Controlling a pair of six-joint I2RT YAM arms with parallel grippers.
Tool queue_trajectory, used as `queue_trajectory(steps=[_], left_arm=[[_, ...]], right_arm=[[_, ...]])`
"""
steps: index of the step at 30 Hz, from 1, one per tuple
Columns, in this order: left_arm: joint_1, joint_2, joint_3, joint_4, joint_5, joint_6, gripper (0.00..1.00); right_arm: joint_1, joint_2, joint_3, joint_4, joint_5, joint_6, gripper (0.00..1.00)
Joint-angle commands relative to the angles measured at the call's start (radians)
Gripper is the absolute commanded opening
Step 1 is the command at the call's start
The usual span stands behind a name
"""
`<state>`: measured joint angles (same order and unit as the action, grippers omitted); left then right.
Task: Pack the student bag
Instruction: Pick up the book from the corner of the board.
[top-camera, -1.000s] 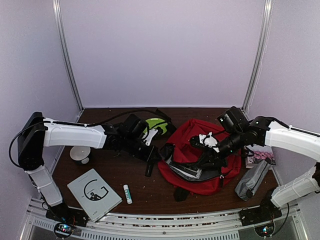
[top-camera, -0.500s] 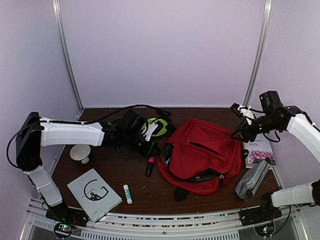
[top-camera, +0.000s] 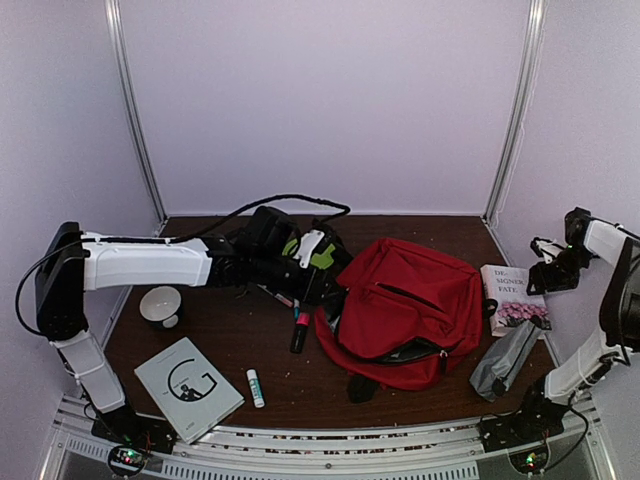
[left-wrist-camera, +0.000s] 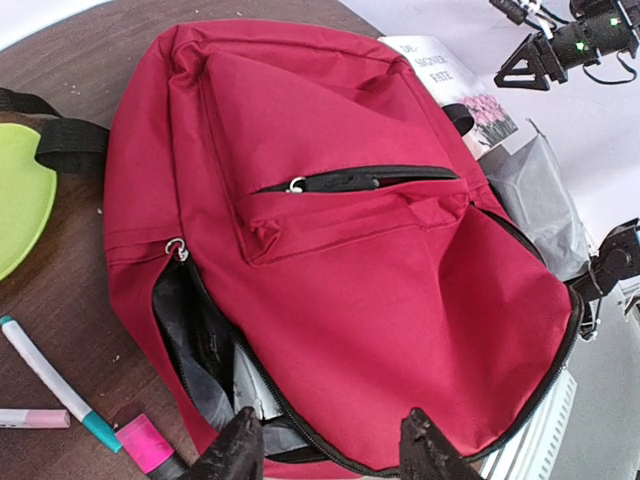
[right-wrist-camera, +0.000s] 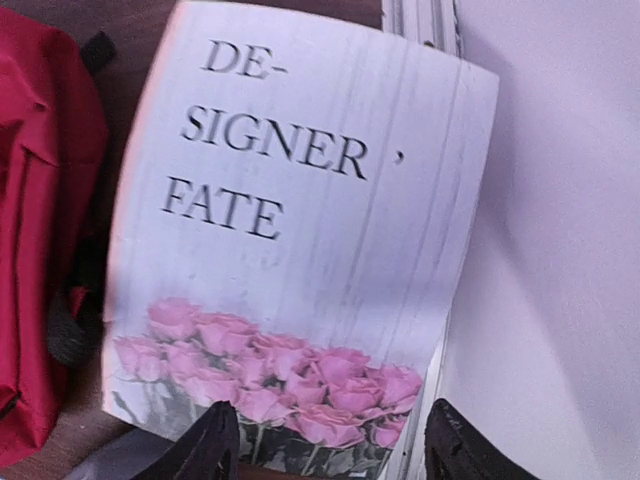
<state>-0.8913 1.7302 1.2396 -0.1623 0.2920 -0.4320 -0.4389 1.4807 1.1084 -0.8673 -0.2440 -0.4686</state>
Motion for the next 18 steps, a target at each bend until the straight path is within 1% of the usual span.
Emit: queue_trajectory(steps=[1,5,8,11,14,18], left_arm=[[-0.011,0.037,0.041,0.053,0.037,-0.027,0.49],[-0.021,0.054,0.065,0.051,0.063,-0.022,0.49],[-0.025,0.072,0.099,0.029,0.077,-0.014,0.50],[-0.026,0.087,0.132,-0.001,0.078,-0.004,0.49],[-0.028,0.098,0.152,-0.018,0.073,-0.004,0.49],[-0.028,0.103,0.162,-0.024,0.072,-0.011,0.49]], right_arm=[[-0.056,0.068,0.019,0.024,0.103,-0.020,0.65],[-0.099,0.131,0.032,0.042,0.105,-0.040,0.69],[-0.104,0.158,0.029,0.054,0.103,-0.049,0.72],[-0.106,0.179,0.028,0.040,0.077,-0.063,0.73],[-0.106,0.217,0.050,-0.010,0.021,-0.083,0.73],[-0.105,0.275,0.081,-0.081,-0.060,-0.103,0.69]])
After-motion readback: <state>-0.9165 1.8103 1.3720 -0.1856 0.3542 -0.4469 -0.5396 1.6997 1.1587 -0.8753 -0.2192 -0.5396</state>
